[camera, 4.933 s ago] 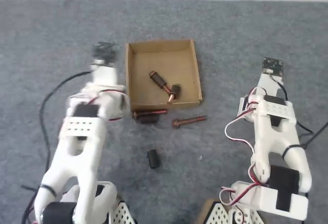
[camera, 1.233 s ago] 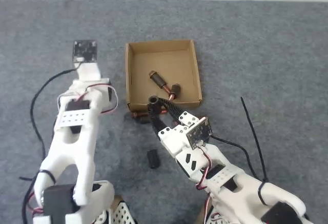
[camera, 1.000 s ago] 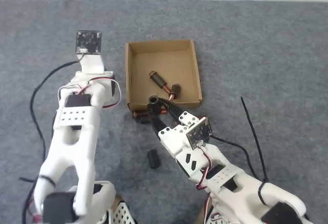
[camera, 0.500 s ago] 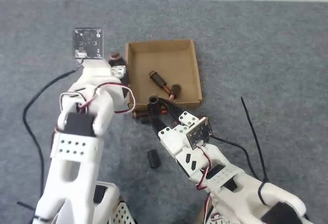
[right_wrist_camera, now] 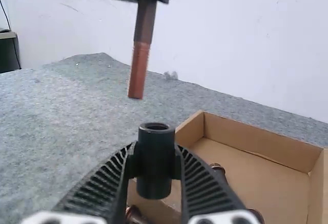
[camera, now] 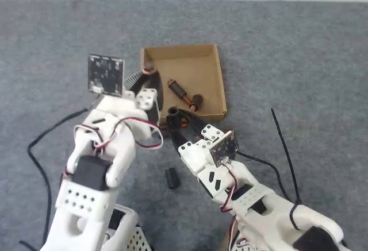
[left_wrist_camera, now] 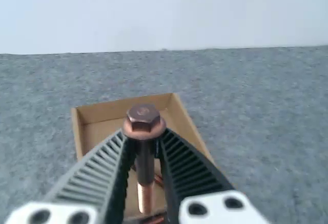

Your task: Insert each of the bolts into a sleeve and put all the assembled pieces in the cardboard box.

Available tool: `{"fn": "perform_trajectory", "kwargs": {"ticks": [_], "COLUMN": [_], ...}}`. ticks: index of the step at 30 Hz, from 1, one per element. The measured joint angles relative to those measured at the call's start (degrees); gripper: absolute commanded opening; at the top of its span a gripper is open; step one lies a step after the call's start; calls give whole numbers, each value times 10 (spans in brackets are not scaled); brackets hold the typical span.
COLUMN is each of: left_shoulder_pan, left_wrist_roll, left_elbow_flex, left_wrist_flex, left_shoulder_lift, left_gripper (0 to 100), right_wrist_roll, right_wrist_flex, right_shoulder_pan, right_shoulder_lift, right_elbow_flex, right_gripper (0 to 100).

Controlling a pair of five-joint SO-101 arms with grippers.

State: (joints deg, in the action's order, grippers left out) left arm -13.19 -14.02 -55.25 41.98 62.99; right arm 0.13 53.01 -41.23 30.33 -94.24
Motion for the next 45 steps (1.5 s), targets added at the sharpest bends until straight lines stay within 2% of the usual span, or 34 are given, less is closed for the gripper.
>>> {"fn": "perform_trajectory", "kwargs": {"ticks": [5,8,14,19,23,29,36,45], "left_shoulder_pan": [-15,-16,-16,-16,-16,-16,-9,-9], "left_wrist_roll": [0,0,-2,-60,-76,-77,-78,-78], "left_elbow_flex": [-88,-108,-108,-108,-108,-108,-69,-64], "left_wrist_flex": [-84,-100,-101,-101,-101,-101,-102,-80], "left_shoulder_lift": [49,71,90,90,90,75,-39,-5], "left_gripper": [10,10,10,10,10,11,11,11], "right_wrist_roll": [0,-2,-43,-47,-47,-47,-47,-47], "right_wrist_flex": [0,0,0,0,0,0,-5,-25], "right_shoulder_pan": [0,0,0,0,0,0,0,0], "right_shoulder_lift": [0,0,0,0,0,0,0,0], "right_elbow_flex": [0,0,0,0,0,0,0,0], "right_gripper": [6,6,6,6,6,6,6,6]}}
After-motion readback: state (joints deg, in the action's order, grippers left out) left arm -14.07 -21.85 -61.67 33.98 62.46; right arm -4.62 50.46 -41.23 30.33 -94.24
